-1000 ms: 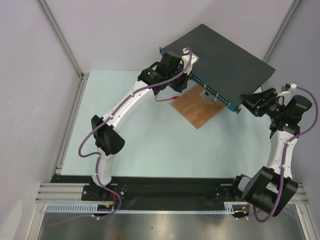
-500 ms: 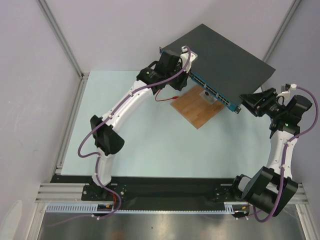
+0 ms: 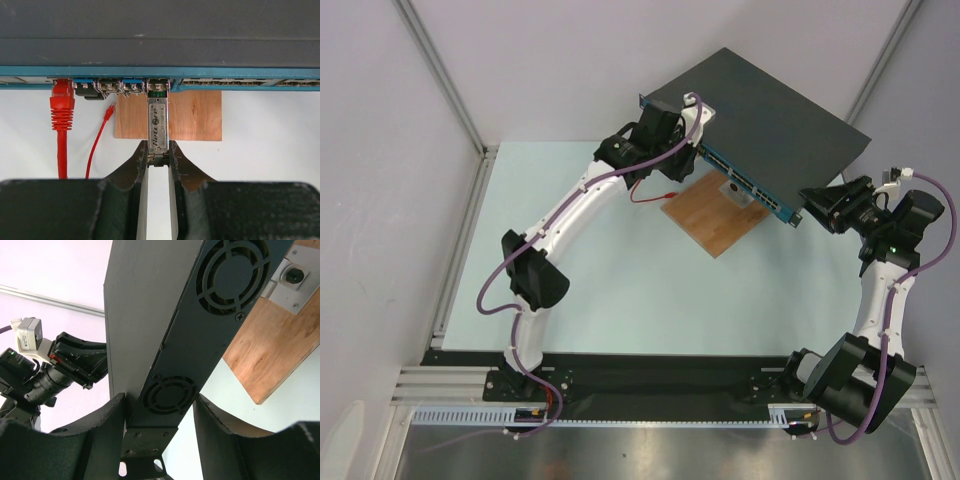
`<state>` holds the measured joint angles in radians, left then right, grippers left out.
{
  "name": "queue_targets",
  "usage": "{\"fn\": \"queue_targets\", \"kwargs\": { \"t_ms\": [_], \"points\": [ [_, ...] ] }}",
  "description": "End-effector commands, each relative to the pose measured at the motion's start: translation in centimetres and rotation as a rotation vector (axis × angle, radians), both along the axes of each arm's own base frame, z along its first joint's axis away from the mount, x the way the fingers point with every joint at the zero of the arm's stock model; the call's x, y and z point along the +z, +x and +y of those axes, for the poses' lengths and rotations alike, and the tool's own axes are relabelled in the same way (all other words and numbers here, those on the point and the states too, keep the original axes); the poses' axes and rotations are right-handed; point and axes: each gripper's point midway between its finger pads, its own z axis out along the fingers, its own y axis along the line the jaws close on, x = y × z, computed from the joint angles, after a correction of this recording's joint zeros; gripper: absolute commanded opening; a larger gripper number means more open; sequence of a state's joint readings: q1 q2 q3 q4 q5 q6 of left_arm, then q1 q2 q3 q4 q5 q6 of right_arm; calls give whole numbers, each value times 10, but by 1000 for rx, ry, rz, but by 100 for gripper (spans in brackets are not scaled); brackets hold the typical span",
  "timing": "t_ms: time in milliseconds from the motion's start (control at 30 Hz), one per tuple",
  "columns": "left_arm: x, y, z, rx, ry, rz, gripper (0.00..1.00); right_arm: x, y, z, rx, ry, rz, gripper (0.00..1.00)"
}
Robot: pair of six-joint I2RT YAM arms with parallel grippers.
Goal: Insert the plug into the switch port
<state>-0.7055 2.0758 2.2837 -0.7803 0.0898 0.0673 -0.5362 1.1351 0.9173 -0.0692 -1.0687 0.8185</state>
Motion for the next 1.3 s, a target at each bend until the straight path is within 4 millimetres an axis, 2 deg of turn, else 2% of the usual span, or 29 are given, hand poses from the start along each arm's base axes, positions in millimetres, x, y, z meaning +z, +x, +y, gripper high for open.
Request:
{"fn": "queue_targets", "kwargs": {
  "t_ms": [0, 400, 567, 733, 967, 1267],
  "points": [
    [27, 15, -5, 24, -71, -71, 0, 17, 8, 6, 20, -105, -125, 0],
    [32, 17, -10, 20, -90, -84, 0, 14, 7, 6, 24, -106, -121, 0],
    [20, 22, -11, 31, -64, -73, 0, 16, 6, 7, 24, -110, -124, 0],
    [18, 26, -8, 53, -48, -81, 0, 16, 7, 6, 23, -112, -124, 0],
    [34, 22, -4, 59, -51, -118, 0, 14, 7, 7, 25, -118, -122, 0],
    [52, 13, -13, 52, -49, -177, 0, 12, 5, 10, 32, -146, -117, 0]
  ]
}}
